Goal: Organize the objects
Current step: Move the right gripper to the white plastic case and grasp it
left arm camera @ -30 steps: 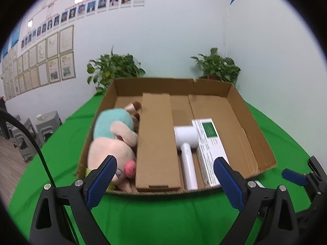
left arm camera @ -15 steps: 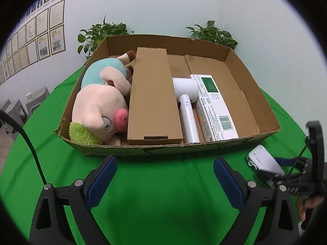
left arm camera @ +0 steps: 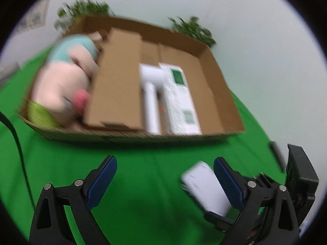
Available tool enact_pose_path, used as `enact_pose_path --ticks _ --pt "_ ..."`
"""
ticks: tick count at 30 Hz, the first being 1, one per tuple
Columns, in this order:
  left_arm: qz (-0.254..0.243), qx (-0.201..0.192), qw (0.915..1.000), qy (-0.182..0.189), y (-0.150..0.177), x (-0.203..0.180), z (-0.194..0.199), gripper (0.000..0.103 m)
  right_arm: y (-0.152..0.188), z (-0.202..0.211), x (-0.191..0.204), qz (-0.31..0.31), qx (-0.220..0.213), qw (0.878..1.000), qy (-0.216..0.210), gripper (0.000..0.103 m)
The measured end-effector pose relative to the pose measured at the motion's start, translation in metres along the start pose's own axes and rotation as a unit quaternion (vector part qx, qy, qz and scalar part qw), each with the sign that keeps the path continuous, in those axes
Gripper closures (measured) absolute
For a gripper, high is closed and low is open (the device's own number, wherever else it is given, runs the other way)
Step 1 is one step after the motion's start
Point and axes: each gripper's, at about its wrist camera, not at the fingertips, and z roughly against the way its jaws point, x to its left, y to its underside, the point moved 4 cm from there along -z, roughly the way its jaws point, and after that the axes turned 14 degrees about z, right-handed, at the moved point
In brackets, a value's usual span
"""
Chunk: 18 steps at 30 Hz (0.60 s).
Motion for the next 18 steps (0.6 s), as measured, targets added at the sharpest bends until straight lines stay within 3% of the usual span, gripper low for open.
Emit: enact_pose_path --ticks 2,6,11,15,18 --pt "0.019 0.041 0.9982 0.04 0.008 -0.003 -0.015 0.007 0.0 0.005 0.001 0.008 -0.005 1.0 0.003 0.001" --pt "0.054 0.102 0.9896 0.085 0.024 -0.008 -0.042 0.007 0.007 0.007 -0.004 -0.003 -0.002 1.0 0.003 0.001" --pt "0.071 0.142 0.9819 0.102 0.041 -0.015 -0.066 0.009 0.02 0.002 0.002 -0.002 0.017 1.0 -0.01 0.002" --pt "0.08 0.161 0.9778 0.108 0.049 -0.019 -0.077 0.019 0.024 0.001 0.013 0.004 0.022 1.0 -0.022 0.011" --pt "0.075 0.162 0.9783 0.105 0.053 -0.022 -0.078 0.028 0.027 -0.003 0.02 0.006 0.032 0.999 -0.017 0.011"
